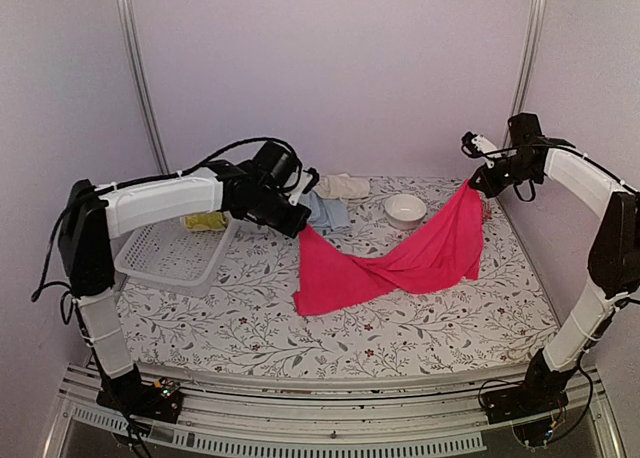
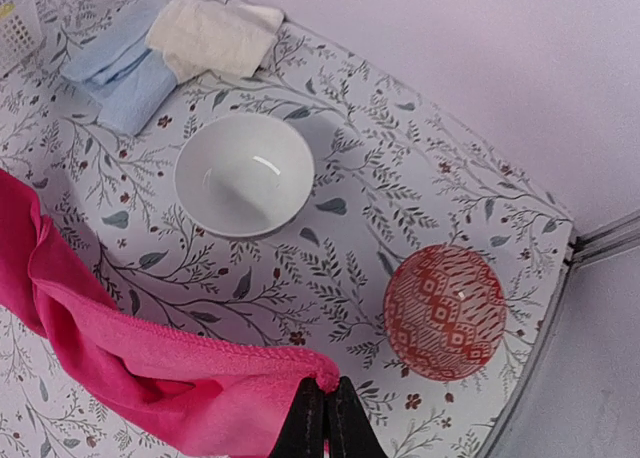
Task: Roll the towels
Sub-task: Adjust the towel at the center of the board.
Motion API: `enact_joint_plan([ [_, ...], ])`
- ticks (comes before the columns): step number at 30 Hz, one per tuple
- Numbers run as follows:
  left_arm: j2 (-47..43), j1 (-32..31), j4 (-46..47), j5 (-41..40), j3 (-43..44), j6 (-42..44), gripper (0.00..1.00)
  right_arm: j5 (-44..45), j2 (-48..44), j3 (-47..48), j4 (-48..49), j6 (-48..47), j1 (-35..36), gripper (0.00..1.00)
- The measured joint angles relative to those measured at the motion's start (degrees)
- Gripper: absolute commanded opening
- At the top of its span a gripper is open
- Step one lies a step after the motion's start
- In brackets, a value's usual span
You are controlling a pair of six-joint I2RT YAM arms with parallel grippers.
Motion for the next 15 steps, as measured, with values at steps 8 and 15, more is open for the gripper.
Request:
enact_joint_plan([
  [8,-29.5,-5.0,7.2,10.4,-15.9,4.3,0.0,-1.3,-7.7,0.3,-1.2,1.2,-5.1,0.02],
  [15,-34.2,-13.6,6.9,28.7,-32.4,-0.7,0.29,0.1,-19.0,-17.5,-3.9,0.8,-5.4,0.03],
])
